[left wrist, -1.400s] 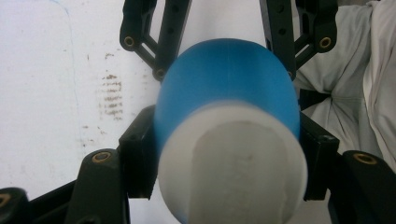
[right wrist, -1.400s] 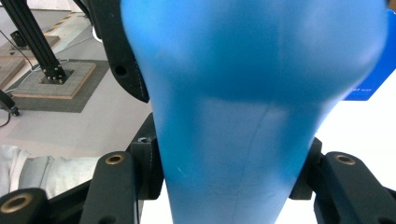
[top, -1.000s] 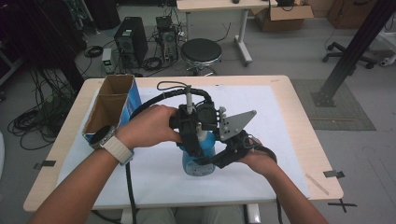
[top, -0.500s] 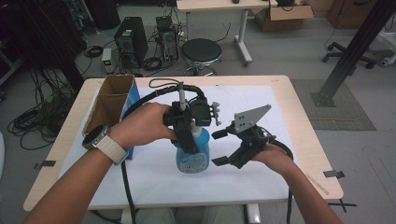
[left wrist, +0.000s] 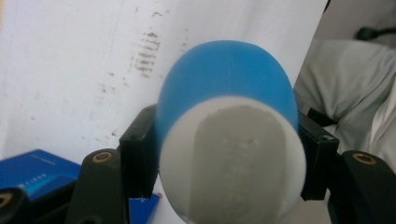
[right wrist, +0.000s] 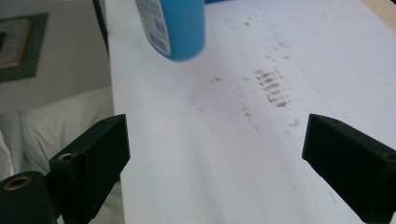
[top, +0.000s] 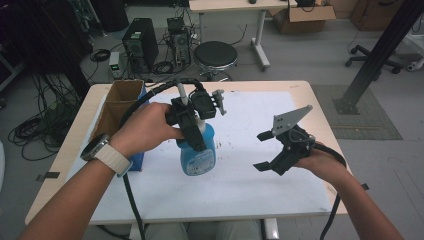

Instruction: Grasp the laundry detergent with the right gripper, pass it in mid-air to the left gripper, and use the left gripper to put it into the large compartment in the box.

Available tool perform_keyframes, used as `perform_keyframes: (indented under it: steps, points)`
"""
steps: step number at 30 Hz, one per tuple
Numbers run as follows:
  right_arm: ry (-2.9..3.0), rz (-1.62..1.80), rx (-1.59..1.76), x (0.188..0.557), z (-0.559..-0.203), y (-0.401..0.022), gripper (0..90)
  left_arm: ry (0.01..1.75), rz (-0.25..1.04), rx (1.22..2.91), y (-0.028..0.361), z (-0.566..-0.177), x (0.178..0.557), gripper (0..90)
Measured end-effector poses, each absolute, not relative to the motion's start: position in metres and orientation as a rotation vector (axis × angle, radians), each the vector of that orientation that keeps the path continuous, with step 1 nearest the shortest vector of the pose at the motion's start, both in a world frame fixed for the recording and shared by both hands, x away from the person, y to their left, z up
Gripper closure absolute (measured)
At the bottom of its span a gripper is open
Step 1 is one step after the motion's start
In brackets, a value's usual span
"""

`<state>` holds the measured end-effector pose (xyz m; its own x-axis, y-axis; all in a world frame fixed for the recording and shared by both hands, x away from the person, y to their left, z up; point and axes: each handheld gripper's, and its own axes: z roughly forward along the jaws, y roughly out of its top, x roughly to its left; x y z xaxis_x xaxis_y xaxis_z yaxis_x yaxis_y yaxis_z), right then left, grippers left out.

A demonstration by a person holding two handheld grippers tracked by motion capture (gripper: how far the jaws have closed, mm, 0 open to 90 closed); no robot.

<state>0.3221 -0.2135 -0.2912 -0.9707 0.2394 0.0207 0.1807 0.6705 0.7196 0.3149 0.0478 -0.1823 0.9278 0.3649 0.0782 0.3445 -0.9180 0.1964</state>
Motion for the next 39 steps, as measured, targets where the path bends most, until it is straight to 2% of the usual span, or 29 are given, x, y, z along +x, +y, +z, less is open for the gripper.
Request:
perform_keyframes:
  steps: [2, 11, 18, 19, 29, 39]
  points:
    - [2.801, 1.18, 0.359, 0.323, -0.289, -0.217, 7.4, 0.599, 0.161, 2.895, 0.052, -0.178, 0.317, 38.1]
    - [2.801, 1.006, 0.449, 0.337, -0.268, -0.242, 7.1, 0.882, 0.283, 2.842, 0.066, -0.16, 0.323, 38.1]
    - [2.812, 0.849, 0.482, 0.345, -0.257, -0.253, 6.8, 1.097, 0.315, 2.757, 0.082, -0.144, 0.332, 38.0]
    - [2.811, 0.825, 0.493, 0.347, -0.255, -0.256, 6.6, 1.173, 0.326, 2.718, 0.087, -0.139, 0.335, 38.1]
    - [2.818, 0.722, 0.52, 0.353, -0.251, -0.265, 6.6, 1.405, 0.379, 2.569, 0.114, -0.108, 0.345, 38.1]
    - [2.806, 0.686, 0.506, 0.356, -0.244, -0.272, 6.8, 1.6, 0.377, 2.428, 0.147, -0.086, 0.355, 38.1]
